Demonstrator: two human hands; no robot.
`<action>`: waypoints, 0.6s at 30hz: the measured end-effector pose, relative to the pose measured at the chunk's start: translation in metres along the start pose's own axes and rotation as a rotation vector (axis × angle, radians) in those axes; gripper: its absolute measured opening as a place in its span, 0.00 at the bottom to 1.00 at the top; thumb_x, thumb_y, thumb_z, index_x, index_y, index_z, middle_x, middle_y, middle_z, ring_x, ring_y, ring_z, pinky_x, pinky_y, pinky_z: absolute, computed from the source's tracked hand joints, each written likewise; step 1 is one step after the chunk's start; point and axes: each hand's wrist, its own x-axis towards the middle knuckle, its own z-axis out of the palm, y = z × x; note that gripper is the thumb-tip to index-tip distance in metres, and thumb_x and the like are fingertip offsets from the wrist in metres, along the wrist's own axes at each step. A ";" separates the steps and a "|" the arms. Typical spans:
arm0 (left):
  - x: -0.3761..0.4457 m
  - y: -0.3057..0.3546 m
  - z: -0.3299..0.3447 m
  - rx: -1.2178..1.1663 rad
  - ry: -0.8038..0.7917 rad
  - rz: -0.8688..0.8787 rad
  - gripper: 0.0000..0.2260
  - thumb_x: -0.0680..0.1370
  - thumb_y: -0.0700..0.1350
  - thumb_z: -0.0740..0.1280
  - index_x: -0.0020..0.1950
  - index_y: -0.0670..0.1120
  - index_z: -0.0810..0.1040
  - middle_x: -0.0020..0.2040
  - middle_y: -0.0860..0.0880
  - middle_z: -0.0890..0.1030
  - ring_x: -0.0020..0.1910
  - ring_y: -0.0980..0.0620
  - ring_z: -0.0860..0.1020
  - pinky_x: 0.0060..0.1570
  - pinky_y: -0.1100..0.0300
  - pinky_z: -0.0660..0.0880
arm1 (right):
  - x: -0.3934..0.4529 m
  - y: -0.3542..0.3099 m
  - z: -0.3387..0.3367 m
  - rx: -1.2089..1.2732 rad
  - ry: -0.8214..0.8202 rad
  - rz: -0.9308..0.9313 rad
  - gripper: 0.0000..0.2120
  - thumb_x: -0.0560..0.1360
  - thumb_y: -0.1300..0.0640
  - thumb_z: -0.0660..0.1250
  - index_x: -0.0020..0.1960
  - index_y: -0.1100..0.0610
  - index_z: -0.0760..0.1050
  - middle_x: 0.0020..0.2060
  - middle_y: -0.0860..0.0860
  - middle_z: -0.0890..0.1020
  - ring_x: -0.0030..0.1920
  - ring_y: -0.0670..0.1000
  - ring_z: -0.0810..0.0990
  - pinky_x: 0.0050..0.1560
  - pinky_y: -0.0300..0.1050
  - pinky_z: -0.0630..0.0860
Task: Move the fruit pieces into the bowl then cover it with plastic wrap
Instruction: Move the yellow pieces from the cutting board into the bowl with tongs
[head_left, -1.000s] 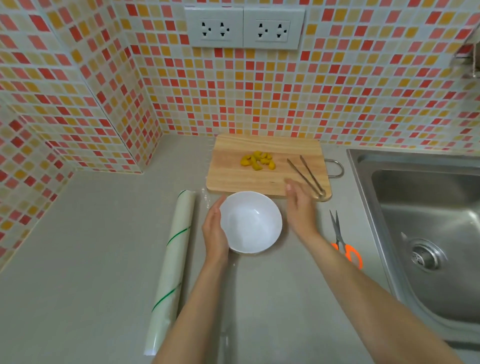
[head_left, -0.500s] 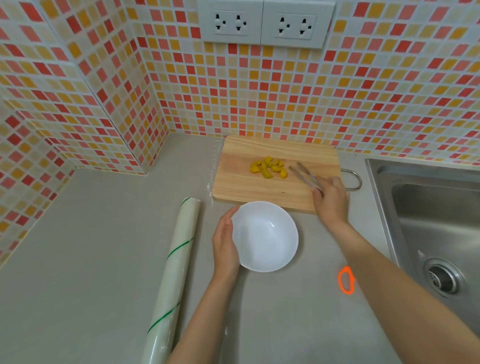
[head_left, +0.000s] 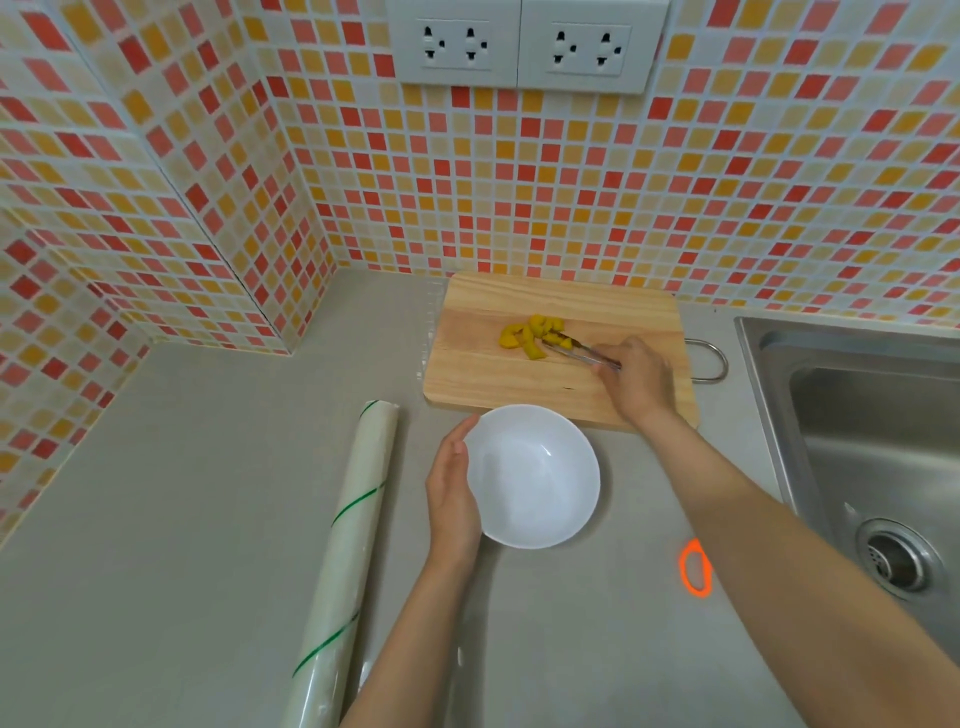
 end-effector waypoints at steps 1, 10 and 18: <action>0.000 0.000 0.000 0.002 0.000 0.000 0.12 0.81 0.44 0.56 0.56 0.51 0.78 0.54 0.54 0.81 0.48 0.64 0.80 0.44 0.70 0.76 | -0.005 0.001 -0.001 0.017 -0.005 0.001 0.15 0.75 0.56 0.65 0.61 0.53 0.77 0.48 0.58 0.79 0.51 0.60 0.77 0.49 0.47 0.70; 0.000 0.000 0.000 0.023 0.001 0.016 0.12 0.82 0.44 0.55 0.56 0.50 0.77 0.53 0.55 0.80 0.47 0.67 0.80 0.43 0.73 0.75 | -0.094 -0.002 -0.048 0.271 -0.071 -0.234 0.14 0.73 0.63 0.68 0.58 0.57 0.79 0.42 0.55 0.78 0.44 0.55 0.78 0.45 0.35 0.69; -0.002 -0.002 0.001 0.016 0.008 0.016 0.12 0.81 0.45 0.56 0.53 0.55 0.79 0.49 0.60 0.83 0.48 0.65 0.80 0.43 0.72 0.75 | -0.091 -0.013 -0.070 0.143 -0.232 -0.313 0.19 0.72 0.57 0.69 0.63 0.51 0.76 0.43 0.48 0.73 0.44 0.44 0.72 0.52 0.45 0.69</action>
